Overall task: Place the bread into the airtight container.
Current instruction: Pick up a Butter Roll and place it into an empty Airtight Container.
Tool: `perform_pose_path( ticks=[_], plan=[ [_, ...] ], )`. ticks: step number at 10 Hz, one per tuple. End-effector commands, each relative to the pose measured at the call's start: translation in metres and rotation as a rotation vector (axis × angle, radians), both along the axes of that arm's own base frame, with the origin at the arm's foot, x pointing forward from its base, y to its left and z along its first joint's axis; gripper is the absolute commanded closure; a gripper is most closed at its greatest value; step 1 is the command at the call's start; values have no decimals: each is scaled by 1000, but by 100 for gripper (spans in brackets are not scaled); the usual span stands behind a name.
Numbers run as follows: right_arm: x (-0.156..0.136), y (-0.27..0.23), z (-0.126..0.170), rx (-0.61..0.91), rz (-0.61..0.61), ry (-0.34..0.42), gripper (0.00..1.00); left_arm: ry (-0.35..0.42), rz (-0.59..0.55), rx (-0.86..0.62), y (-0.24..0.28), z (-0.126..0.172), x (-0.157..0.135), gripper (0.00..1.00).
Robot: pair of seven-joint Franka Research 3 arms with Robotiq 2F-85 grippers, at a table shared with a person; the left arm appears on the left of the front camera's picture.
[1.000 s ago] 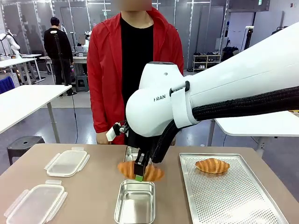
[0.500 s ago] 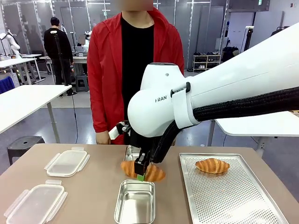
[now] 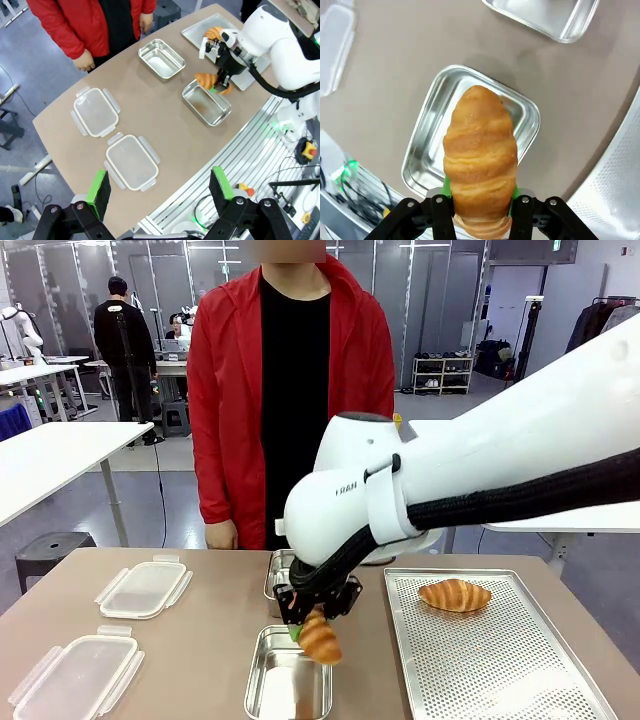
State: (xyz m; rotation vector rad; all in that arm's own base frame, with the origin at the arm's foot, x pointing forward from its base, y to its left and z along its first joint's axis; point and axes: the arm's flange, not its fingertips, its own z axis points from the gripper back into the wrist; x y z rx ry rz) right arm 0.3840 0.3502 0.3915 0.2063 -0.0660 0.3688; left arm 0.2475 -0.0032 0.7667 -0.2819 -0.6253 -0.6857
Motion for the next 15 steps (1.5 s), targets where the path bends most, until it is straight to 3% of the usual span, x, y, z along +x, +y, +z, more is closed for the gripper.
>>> perform_pose_path(
  ticks=[1, 5, 7, 8, 15],
  plan=[
    [-3, 22, -20, 32, -125, 8, 57, -2, -16, -6, -1, 2, -1, 0],
    [-2, 43, -62, 25, -151, 50, 57, -2, -16, -6, -1, 2, -1, 0],
    [-3, 40, -64, 11, -146, 54, 25, -2, -16, -6, -1, 2, -1, 0],
    [-5, 39, -61, 4, -141, 55, 3, -2, -16, -6, -1, 2, -1, 0],
    [-5, 36, -61, 16, -107, 63, 0, -2, -16, -6, -1, 2, -1, 0]
  ],
)
